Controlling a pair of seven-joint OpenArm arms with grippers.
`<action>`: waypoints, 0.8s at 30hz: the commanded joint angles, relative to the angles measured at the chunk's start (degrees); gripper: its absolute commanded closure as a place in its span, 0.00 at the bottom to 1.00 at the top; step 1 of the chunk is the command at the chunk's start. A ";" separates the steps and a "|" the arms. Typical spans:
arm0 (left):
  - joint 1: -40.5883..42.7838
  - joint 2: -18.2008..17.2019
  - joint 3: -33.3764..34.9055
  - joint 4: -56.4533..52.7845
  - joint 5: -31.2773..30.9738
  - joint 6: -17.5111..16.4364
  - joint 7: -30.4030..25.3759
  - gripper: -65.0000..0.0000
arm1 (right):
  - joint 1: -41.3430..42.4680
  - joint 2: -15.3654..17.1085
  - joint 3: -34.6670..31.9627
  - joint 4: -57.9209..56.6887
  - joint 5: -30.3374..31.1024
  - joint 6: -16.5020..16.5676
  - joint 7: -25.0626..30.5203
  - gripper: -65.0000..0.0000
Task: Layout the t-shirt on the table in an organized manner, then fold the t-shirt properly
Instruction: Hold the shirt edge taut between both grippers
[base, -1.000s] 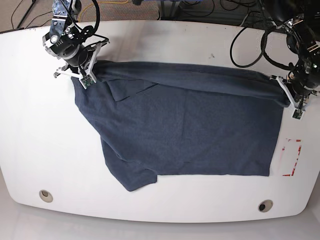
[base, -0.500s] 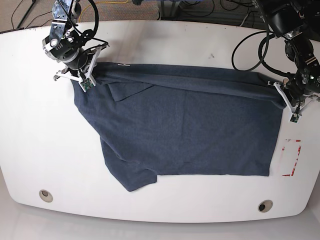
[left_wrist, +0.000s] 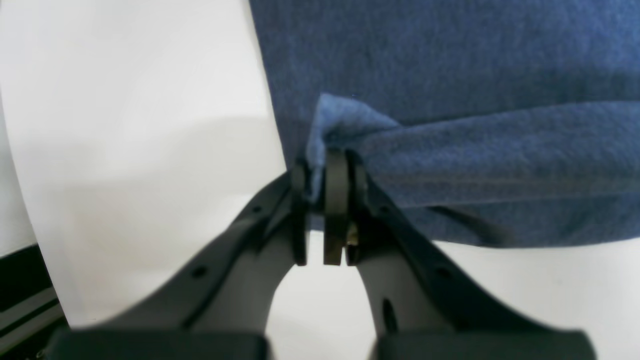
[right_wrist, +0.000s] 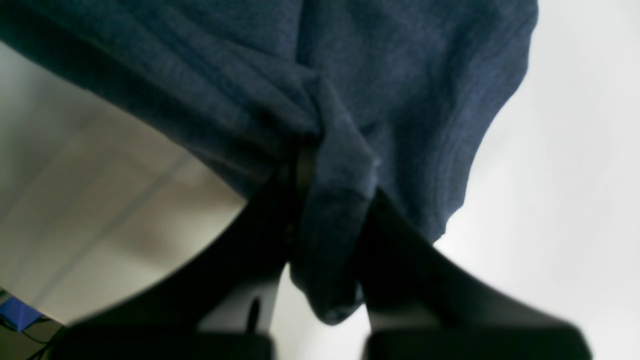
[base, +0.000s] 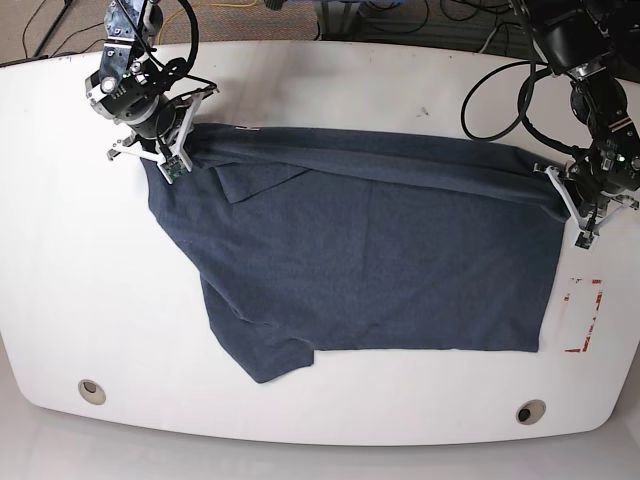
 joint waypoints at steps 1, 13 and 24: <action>-0.75 -1.06 -0.48 0.86 0.00 0.14 -0.69 0.98 | 0.21 0.67 0.37 0.95 -0.27 -0.34 0.58 0.99; 2.51 -1.94 -1.36 1.04 -0.09 0.14 -0.78 0.98 | 0.21 0.76 0.46 0.95 -0.45 -0.34 0.58 1.00; 5.58 -1.94 -5.40 1.04 -0.09 0.14 -0.78 0.98 | -0.14 0.85 0.46 0.95 -0.54 -0.34 0.49 1.00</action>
